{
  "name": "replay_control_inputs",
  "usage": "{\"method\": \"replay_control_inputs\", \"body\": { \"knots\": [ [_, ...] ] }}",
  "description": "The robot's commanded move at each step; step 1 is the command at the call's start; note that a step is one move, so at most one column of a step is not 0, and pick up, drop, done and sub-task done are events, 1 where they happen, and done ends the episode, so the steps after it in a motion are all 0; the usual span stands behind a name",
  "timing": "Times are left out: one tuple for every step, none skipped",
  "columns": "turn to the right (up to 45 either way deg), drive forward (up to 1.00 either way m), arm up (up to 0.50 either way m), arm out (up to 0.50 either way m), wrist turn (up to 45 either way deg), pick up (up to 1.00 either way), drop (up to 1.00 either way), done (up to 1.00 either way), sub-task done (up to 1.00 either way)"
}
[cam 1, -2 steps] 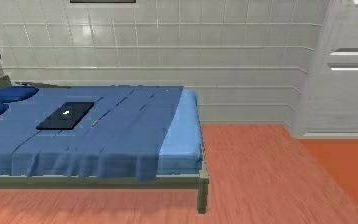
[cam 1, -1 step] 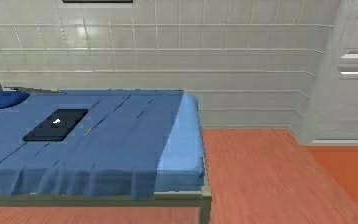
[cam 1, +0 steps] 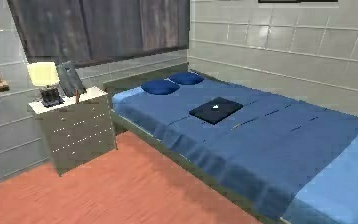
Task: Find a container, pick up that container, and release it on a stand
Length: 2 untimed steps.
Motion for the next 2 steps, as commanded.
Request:
{"method": "replay_control_inputs", "body": {
  "knots": [
    [-45.0,0.0,0.0,0.0,0.0,0.0,0.0,0.0,0.0],
    [-45.0,0.0,0.0,0.0,0.0,0.0,0.0,0.0,0.0]
  ]
}}
